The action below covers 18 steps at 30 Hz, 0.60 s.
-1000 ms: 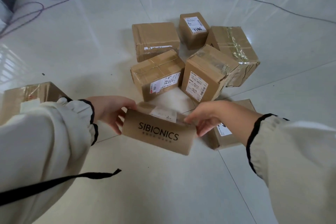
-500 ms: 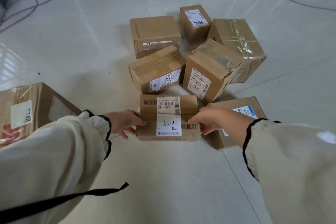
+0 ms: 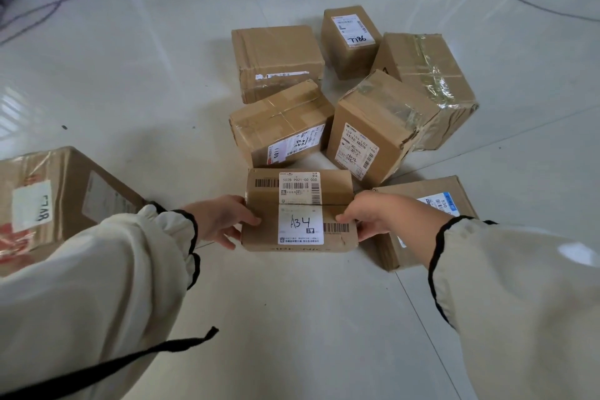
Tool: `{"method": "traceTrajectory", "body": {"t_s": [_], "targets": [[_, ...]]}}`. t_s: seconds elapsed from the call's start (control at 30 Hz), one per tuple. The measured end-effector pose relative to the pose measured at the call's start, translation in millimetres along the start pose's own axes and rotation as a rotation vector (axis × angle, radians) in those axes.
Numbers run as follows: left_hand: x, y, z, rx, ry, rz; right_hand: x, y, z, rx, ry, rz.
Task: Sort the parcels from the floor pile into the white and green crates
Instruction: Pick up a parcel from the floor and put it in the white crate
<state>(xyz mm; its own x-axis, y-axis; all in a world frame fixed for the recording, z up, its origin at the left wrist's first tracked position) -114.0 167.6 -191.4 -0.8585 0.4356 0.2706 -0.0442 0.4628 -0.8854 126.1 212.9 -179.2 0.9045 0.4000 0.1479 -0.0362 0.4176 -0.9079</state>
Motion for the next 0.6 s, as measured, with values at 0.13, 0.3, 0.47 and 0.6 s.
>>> {"method": "traceTrajectory", "body": {"t_s": [0.13, 0.3, 0.47, 0.6], "targets": [[-3, -21, 8, 0.018, -0.077, -0.041, -2, -21, -4, -0.014, 0.110, -0.002], [-1, -103, 7, 0.058, -0.126, -0.025, 1, -91, -13, 0.038, 0.186, -0.097], [25, -226, -58, 0.014, -0.078, -0.041, 29, -225, 12, 0.035, 0.313, -0.040], [35, -355, -119, -0.005, -0.073, 0.027, 72, -359, 45, 0.055, 0.198, -0.133]]}}
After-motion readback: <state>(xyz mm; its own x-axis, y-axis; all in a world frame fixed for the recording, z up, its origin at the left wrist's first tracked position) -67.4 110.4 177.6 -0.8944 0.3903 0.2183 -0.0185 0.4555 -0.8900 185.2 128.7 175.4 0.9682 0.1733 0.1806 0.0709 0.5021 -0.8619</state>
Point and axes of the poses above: each hand's wrist, its own y-axis towards the middle knuckle, its own x-axis out of the back of the hand, z = x × y, the point moved 10 cm from there along y, towards the middle knuckle, and after that the axes turned 11 degrees about y, right-handed, at the moved point
